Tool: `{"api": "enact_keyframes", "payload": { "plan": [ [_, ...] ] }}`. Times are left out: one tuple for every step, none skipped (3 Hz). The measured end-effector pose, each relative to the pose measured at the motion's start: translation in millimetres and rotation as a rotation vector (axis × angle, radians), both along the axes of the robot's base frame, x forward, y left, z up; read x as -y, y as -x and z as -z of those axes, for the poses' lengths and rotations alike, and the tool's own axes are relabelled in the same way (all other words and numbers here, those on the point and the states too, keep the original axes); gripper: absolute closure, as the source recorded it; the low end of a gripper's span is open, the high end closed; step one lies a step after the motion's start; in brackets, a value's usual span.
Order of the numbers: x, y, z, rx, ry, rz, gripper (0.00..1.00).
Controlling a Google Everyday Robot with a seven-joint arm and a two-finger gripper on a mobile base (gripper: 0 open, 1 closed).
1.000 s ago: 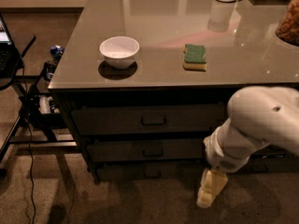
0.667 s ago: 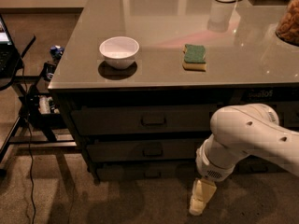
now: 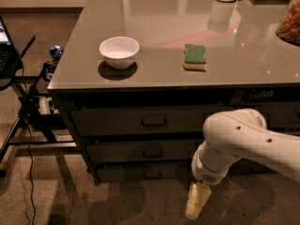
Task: Open bottom drawer
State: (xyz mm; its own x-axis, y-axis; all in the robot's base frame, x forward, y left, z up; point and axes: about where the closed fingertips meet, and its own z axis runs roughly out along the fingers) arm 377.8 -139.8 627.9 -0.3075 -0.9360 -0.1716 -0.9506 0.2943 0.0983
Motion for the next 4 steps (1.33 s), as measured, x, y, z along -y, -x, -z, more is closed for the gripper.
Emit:
{"api": "enact_keyframes", "payload": {
  "plan": [
    [-5.1,-3.0,54.6,-0.043,-0.049,0.059,0.00],
    [-12.4,-18.3,109.5,-0.055,-0.110,0.102,0.00],
    [-14.2,-18.1,119.8,-0.061,-0.106,0.100,0.00],
    [-17.4,-32.3,161.0,-0.067,-0.114,0.125,0.00]
  ]
}}
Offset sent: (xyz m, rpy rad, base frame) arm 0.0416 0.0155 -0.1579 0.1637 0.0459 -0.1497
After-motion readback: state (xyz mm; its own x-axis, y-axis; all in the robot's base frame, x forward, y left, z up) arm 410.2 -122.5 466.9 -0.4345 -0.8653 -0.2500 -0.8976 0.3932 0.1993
